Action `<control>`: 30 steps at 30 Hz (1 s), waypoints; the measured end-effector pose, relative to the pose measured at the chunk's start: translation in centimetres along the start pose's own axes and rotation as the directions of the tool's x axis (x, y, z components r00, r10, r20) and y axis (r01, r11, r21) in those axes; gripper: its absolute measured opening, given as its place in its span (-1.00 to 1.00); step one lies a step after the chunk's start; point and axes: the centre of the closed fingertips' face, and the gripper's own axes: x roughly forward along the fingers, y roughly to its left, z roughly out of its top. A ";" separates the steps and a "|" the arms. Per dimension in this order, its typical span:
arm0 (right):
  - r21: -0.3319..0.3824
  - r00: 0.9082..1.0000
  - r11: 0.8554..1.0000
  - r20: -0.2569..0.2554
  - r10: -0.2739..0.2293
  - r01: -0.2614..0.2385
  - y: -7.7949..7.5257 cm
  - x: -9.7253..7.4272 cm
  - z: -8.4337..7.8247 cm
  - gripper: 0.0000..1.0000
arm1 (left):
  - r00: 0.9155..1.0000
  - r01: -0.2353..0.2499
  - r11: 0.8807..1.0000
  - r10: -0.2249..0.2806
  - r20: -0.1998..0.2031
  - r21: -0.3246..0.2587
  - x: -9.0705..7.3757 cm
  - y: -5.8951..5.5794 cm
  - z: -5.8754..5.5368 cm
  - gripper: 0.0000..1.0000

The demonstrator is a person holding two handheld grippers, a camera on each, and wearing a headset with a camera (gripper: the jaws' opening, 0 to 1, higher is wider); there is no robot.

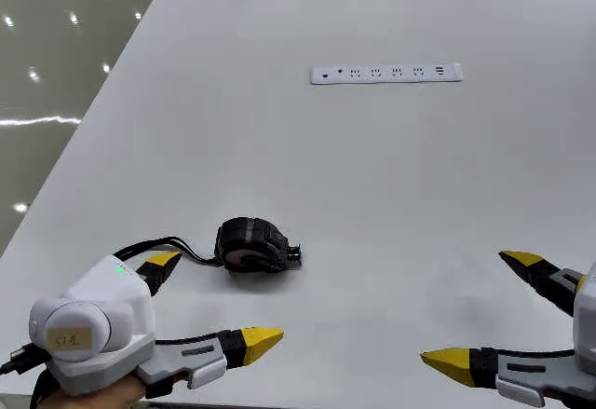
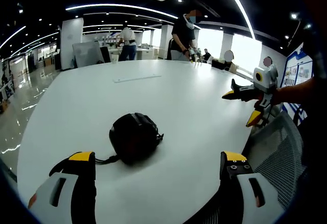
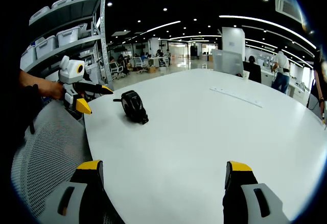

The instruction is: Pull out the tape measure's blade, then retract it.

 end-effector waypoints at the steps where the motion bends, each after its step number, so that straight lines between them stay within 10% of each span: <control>1: 0.001 1.000 1.000 0.000 0.000 0.000 0.0 0.0 0.0 0.98 | 1.000 -0.002 1.000 0.002 -0.001 0.005 0.0 0.1 0.0 0.98; 30: 0.004 1.000 1.000 0.001 -0.004 0.004 -0.2 -0.2 0.0 0.98 | 0.999 0.030 1.000 -0.030 -0.013 0.006 0.1 -0.5 -0.4 0.98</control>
